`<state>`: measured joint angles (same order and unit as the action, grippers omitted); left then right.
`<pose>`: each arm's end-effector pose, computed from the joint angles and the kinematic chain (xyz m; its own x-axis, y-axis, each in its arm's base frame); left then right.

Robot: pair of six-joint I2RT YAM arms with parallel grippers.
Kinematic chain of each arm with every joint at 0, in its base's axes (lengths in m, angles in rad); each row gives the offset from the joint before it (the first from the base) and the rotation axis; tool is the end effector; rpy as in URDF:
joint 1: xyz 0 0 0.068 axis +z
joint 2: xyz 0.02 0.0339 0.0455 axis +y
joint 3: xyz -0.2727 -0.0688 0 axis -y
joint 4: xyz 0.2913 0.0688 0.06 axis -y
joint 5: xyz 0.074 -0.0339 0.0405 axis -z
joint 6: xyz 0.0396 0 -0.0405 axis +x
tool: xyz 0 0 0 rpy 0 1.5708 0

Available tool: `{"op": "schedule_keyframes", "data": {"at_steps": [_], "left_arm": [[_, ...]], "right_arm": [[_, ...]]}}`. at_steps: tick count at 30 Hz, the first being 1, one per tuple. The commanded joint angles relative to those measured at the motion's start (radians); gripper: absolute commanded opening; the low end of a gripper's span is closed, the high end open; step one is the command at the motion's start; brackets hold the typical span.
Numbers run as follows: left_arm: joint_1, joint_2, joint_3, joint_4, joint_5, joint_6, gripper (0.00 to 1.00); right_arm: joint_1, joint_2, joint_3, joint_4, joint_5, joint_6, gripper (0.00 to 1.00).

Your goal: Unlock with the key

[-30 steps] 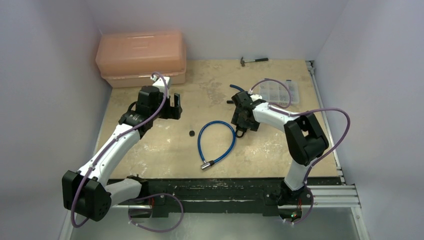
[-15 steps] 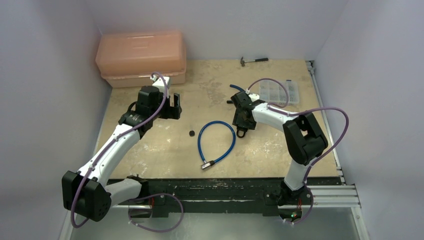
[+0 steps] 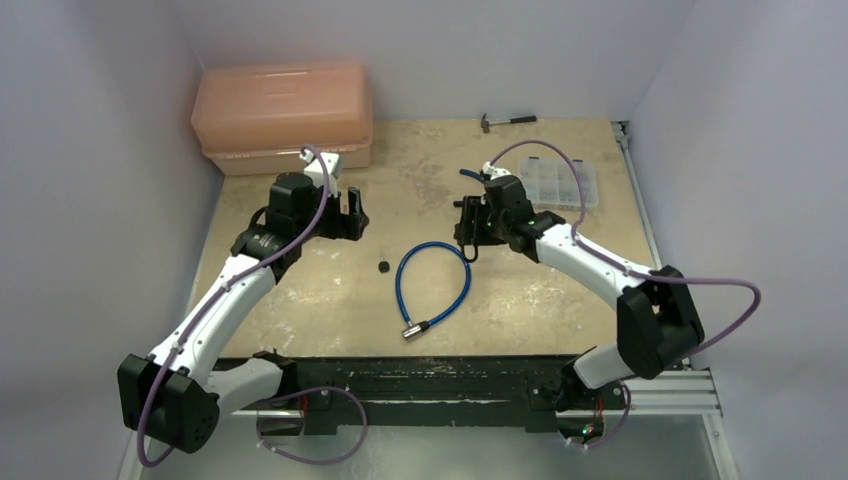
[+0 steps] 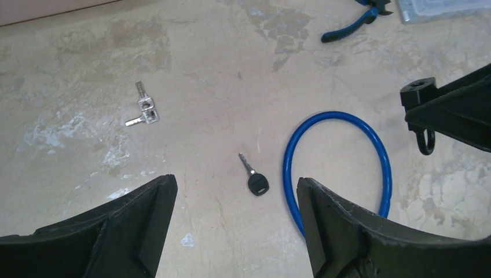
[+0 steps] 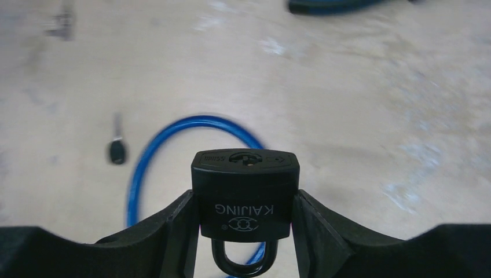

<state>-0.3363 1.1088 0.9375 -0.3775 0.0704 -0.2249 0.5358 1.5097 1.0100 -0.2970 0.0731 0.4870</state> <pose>0.2752 -0.0992 0.3079 -0.5661 -0.0378 -0.8235 0.2663 0.9370 -0.2260 0.3171 0.1849 0.2176 -0.7611 0.0909 -0.6422 -0.1234 0.9517 0.2810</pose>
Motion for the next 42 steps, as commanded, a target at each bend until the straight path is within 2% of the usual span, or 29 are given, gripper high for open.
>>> {"op": "schedule_keyframes", "data": {"at_steps": [1,6,8,12,15,18,22,25,30,35,38,42], "left_arm": [[-0.004,-0.05,-0.016,0.079,0.092,-0.012,0.81],[-0.004,-0.118,-0.064,0.175,0.167,-0.026,0.81],[-0.004,-0.157,-0.115,0.238,0.202,-0.028,0.82],[-0.004,-0.203,-0.212,0.398,0.269,-0.029,0.82],[-0.004,-0.217,-0.293,0.525,0.304,-0.011,0.84],[-0.004,-0.202,-0.298,0.542,0.334,0.043,0.85],[-0.004,-0.223,-0.327,0.604,0.464,0.116,0.84],[-0.004,-0.245,-0.364,0.644,0.598,0.264,0.9],[-0.007,-0.206,-0.284,0.462,0.802,0.568,0.92],[-0.016,-0.134,-0.184,0.267,0.998,0.757,0.81],[-0.041,-0.102,-0.127,0.163,1.008,0.85,0.8],[-0.084,-0.087,-0.095,0.132,1.037,0.892,0.79]], "right_arm": [[0.003,-0.099,-0.025,0.221,-0.322,-0.092,0.38],[0.003,-0.095,0.022,0.223,-0.713,-0.139,0.38],[0.004,-0.079,0.059,0.182,-0.813,-0.163,0.39],[0.001,-0.058,0.132,0.126,-0.918,-0.149,0.4],[0.002,-0.067,0.122,0.18,-1.033,-0.088,0.39],[0.003,-0.085,0.076,0.257,-1.144,-0.035,0.39],[0.004,-0.133,0.004,0.354,-1.222,0.015,0.37],[0.004,-0.151,-0.043,0.452,-1.26,0.079,0.38],[0.004,-0.134,-0.057,0.44,-1.26,0.095,0.38],[0.006,-0.162,-0.082,0.451,-1.266,0.105,0.38],[0.01,-0.178,-0.097,0.484,-1.276,0.126,0.4],[0.027,-0.18,-0.116,0.545,-1.291,0.168,0.41]]}}
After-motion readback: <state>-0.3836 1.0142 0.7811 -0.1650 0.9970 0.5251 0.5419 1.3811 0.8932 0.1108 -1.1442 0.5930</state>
